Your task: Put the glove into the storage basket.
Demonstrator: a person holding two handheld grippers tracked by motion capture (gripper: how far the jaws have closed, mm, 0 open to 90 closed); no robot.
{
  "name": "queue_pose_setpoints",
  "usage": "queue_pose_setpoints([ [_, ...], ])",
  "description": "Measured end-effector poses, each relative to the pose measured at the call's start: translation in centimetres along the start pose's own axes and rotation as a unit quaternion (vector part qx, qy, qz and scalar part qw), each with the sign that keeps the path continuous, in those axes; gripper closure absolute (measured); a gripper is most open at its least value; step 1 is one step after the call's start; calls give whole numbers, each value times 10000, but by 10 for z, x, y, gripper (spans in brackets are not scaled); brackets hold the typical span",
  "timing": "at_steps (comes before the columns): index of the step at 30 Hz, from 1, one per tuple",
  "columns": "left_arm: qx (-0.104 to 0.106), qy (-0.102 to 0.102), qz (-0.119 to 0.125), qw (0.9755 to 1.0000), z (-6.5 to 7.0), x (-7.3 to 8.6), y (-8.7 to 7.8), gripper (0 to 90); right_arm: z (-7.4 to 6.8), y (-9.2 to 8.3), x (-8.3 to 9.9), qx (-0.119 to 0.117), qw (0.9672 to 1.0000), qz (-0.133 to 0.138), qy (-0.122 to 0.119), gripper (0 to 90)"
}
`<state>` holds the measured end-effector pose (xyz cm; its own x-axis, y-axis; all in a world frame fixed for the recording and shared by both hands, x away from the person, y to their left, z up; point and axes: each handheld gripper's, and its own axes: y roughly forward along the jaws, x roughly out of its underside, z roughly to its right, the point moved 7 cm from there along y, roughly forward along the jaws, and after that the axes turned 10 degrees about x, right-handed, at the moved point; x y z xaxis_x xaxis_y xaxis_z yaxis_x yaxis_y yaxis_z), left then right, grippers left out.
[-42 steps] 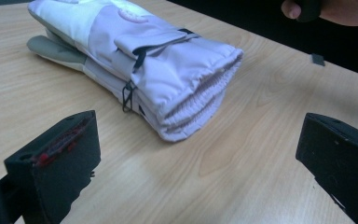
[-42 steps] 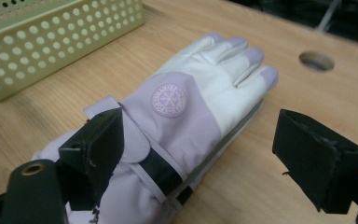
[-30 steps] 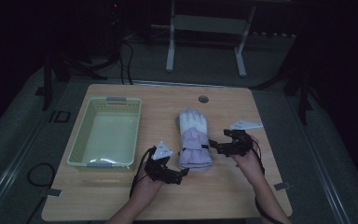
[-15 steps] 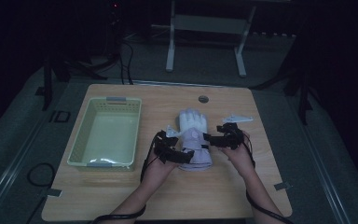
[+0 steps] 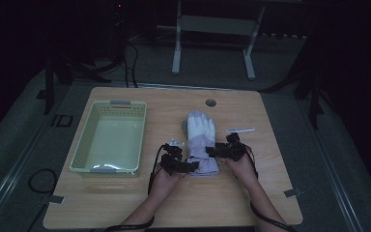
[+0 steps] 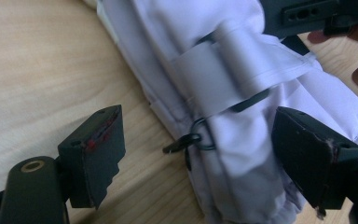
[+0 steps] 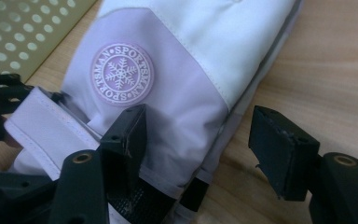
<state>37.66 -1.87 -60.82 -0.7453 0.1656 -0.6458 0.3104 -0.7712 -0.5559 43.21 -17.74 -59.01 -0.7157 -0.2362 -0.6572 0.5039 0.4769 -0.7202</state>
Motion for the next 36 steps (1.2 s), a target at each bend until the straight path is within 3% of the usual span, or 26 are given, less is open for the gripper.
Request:
queue_pose_setpoints([
  [2, 68, 62, -8, 10000, 0, 0, 0, 220, 1, 3, 3, -133, 9998, -92, 148, 385],
  [5, 331, 125, -110, 9993, 1, 0, 2, 319, 2, 6, 7, -526, 9976, -223, 394, 501],
  [6, 331, 125, -110, 9993, 1, 0, 2, 349, 2, 6, 7, -603, 9970, -239, 426, 525],
  [11, 482, 153, -233, 9984, 1, 0, 3, 466, 0, 7, 8, -644, 9969, -230, 397, 578],
  [12, 466, 152, -237, 9985, 1, 0, 2, 495, -1, 7, 8, -652, 9971, -197, 348, 657],
  [15, 460, 159, -239, 9985, 2, -1, 2, 542, -3, 7, 7, -563, 9979, -172, 261, 678],
  [16, 387, 183, -293, 9987, 5, -2, 0, 619, -4, 7, 7, -410, 9989, -168, 170, 751],
  [20, 304, 218, -428, 9984, 9, -6, -1, 688, -7, 4, 5, -153, 9998, -112, 20, 792],
  [26, 294, 231, -570, 9977, 13, -11, -5, 723, -14, -4, -2, 158, 9994, -129, -294, 801],
  [32, 294, 258, -561, 9977, 17, -17, -12, 730, -19, -11, -8, 226, 9992, -17, -333, 802],
  [36, 247, 383, -561, 9974, 23, -25, -21, 731, -24, -21, -17, 254, 9987, 135, -412, 802],
])
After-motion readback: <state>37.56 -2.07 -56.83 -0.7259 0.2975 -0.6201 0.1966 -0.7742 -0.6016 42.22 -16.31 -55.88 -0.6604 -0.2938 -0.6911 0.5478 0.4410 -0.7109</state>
